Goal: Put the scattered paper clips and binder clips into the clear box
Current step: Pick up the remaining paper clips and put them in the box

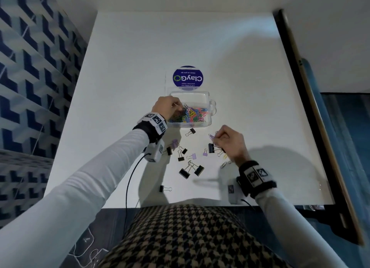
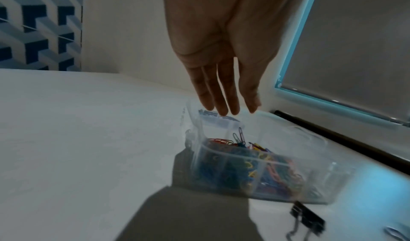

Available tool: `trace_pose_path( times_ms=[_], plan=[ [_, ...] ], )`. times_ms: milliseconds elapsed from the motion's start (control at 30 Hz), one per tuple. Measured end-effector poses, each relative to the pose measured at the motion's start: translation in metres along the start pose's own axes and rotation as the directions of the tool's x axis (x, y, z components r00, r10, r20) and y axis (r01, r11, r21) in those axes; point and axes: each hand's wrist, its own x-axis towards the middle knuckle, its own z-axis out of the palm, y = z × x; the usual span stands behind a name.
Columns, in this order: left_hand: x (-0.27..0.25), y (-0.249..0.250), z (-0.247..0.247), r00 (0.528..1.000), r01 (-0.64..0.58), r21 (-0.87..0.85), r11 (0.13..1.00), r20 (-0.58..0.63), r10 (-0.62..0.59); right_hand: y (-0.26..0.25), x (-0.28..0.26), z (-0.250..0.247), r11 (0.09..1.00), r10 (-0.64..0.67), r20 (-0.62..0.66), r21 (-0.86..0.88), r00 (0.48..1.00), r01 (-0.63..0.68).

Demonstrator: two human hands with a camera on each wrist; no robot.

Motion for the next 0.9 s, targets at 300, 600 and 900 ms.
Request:
trace_pose_path(
  times_ms=[300,600,900],
  plan=[
    [-0.069,0.027,0.059,0.933,-0.321,0.048,0.946,0.186,0.307,-0.072,0.08,0.018,0.999,-0.015,0.118,0.053,0.993,0.008],
    [-0.091,0.058,0.141,0.842,-0.434,0.191,0.881,0.435,0.32,0.003,0.03,-0.054,0.983,0.02,0.069,-0.186,0.997,-0.007],
    [-0.092,0.078,0.151,0.903,-0.284,0.119,0.951,0.368,0.223,0.058,-0.009,-0.037,0.829,-0.134,0.144,-0.526,0.981,0.19]
  ],
)
